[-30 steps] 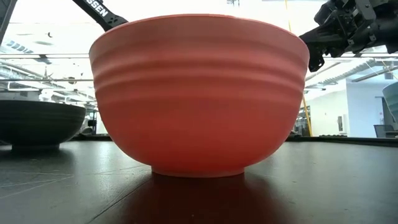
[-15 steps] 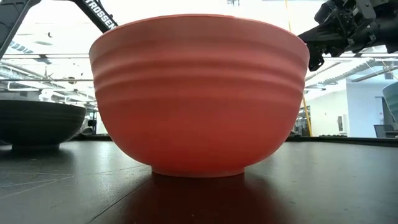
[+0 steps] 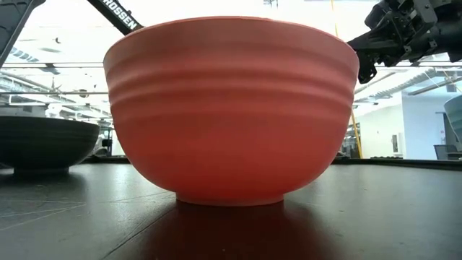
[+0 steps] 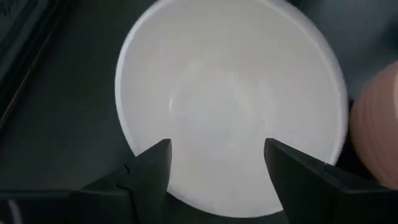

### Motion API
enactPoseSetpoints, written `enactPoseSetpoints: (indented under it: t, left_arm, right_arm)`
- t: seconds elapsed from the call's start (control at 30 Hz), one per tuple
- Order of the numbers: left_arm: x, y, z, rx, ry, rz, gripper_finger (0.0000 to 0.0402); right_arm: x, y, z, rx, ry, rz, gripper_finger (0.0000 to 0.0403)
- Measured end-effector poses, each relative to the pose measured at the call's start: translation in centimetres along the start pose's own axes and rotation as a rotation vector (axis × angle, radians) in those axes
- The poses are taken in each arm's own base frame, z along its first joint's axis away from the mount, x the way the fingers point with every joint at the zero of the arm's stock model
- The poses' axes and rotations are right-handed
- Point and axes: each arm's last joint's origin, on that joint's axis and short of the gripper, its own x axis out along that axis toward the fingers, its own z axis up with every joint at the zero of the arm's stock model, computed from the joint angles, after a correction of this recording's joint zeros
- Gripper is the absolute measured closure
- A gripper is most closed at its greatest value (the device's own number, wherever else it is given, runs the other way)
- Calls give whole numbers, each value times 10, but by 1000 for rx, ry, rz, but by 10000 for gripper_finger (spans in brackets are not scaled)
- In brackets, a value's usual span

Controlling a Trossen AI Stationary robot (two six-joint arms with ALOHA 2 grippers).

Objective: Nest bowls inside each other
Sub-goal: Stack the white bowl on top of the brown bowl

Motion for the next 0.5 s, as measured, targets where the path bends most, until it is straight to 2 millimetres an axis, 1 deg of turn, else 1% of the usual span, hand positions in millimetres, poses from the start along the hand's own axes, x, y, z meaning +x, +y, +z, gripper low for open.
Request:
enactPoseSetpoints:
  t: [0.1, 0.27, 0.5]
  left_arm:
    - [-4, -3, 9, 19, -15, 0, 142]
    - [-7, -5, 15, 43, -12, 22, 142]
    - [-11, 3, 8, 22, 57, 89, 142]
  right_arm:
    - [0, 0, 0, 0, 0, 0, 165]
    - [0, 0, -1, 3, 12, -2, 165]
    - [0, 0, -3, 15, 26, -3, 165]
